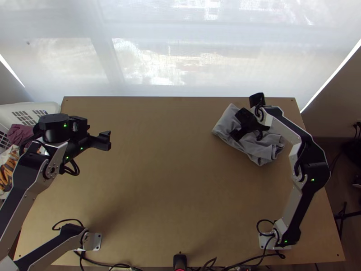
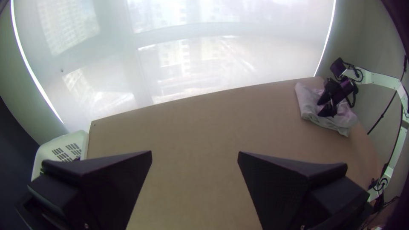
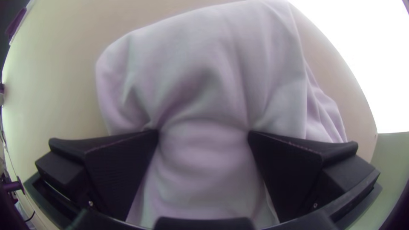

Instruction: Fold the t-shirt

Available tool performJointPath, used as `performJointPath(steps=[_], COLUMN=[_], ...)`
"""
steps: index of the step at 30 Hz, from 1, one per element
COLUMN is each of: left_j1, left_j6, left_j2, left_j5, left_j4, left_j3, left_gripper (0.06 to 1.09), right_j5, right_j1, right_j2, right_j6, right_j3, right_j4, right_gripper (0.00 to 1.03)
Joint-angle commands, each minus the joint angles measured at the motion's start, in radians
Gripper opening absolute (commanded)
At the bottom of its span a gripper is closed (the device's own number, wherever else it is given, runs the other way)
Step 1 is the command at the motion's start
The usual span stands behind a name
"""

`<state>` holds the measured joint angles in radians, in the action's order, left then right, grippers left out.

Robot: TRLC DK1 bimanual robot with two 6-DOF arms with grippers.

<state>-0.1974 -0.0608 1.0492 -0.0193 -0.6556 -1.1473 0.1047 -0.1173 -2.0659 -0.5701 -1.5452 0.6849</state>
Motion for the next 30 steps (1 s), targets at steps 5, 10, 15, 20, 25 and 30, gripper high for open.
performJointPath(steps=[5,10,15,20,25,30], left_j1=[0.030,0.042,0.052,0.053,0.059,0.061], left_j6=[-0.017,-0.020,-0.027,-0.036,-0.043,-0.051], left_j2=[-0.080,-0.117,-0.147,-0.169,-0.190,-0.213], left_j5=[-0.001,-0.001,-0.001,-0.001,-0.001,-0.001], left_j4=[-0.045,-0.073,-0.098,-0.119,-0.139,-0.157], left_j3=[0.024,0.031,0.034,0.035,0.035,0.049], left_gripper=[1.04,1.04,1.04,1.04,1.04,1.04], right_j5=[-0.003,-0.007,-0.007,-0.007,-0.005,-0.005], right_j1=[0.251,0.337,0.396,0.438,0.459,0.453], right_j2=[-0.068,-0.092,-0.126,-0.154,-0.154,-0.128], right_j6=[0.021,0.049,0.061,0.059,0.056,0.059], right_j3=[-0.141,-0.224,-0.317,-0.354,-0.352,-0.334], right_j4=[-0.007,-0.007,-0.005,0.001,0.036,0.065], right_gripper=[0.98,0.98,0.98,0.98,0.98,0.98])
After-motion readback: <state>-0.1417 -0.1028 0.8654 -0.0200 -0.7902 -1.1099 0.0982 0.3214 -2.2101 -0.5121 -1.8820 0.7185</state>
